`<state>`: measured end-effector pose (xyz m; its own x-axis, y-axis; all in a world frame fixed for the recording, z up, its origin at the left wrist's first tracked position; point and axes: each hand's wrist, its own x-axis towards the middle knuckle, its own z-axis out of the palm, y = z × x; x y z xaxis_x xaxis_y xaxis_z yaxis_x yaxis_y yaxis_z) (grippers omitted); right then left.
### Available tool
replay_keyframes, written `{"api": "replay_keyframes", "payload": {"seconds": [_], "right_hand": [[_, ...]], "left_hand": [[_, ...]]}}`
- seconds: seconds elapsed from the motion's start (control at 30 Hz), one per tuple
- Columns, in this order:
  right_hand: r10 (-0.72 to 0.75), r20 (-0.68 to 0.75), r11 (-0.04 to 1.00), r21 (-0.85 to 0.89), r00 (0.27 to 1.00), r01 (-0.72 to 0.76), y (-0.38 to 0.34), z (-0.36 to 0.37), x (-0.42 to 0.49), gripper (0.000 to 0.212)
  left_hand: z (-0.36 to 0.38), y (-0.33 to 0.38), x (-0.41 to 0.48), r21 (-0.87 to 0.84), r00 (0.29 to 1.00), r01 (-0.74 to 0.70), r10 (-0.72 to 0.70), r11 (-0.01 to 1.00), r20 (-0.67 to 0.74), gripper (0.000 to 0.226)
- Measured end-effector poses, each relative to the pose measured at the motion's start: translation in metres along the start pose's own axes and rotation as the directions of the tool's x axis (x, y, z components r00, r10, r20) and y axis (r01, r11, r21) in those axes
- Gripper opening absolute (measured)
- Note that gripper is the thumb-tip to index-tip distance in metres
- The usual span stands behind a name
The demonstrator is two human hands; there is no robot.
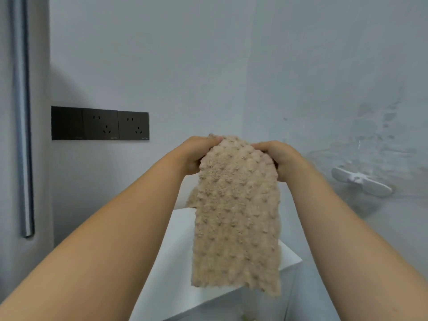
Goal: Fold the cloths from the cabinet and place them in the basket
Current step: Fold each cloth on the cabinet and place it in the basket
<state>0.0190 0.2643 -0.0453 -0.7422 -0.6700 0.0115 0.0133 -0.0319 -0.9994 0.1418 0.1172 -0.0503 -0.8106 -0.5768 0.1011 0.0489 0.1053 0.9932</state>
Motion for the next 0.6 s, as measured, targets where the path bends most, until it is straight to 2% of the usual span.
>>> {"api": "replay_keyframes", "payload": {"seconds": [0.07,0.13,0.27,0.37,0.43,0.53,0.6], "right_hand": [[0.121,0.02,0.988,-0.098,0.992,-0.119,0.018,-0.003,0.009,0.011],[0.155,-0.062,0.957,-0.24,0.986,-0.165,0.051,0.002,0.024,0.01],[0.129,-0.101,0.824,-0.542,0.986,-0.163,0.117,0.009,0.046,0.028],[0.147,-0.149,0.703,-0.68,0.978,-0.209,0.173,0.018,0.056,0.029],[0.109,-0.187,0.679,-0.703,0.976,-0.211,0.193,0.02,0.063,0.025],[0.022,-0.207,0.772,-0.618,0.978,-0.148,0.203,0.021,0.076,0.012],[0.044,-0.165,0.815,-0.565,0.985,-0.131,0.207,0.024,0.082,0.021]], "left_hand": [[-0.01,-0.025,0.01,0.003,0.992,0.122,-0.122,0.992,-0.008,0.038],[-0.015,-0.062,0.017,0.068,0.976,0.218,-0.216,0.974,-0.038,0.032],[-0.017,-0.124,0.014,0.323,0.951,0.307,-0.274,0.895,-0.144,0.016],[-0.024,-0.183,0.015,0.419,0.935,0.347,-0.277,0.839,-0.22,0.016],[-0.031,-0.207,0.017,0.495,0.94,0.327,-0.224,0.805,-0.258,0.022],[-0.04,-0.223,0.025,0.52,0.941,0.301,-0.16,0.799,-0.298,0.026],[-0.041,-0.227,0.031,0.52,0.942,0.283,-0.133,0.806,-0.307,0.028]]}}
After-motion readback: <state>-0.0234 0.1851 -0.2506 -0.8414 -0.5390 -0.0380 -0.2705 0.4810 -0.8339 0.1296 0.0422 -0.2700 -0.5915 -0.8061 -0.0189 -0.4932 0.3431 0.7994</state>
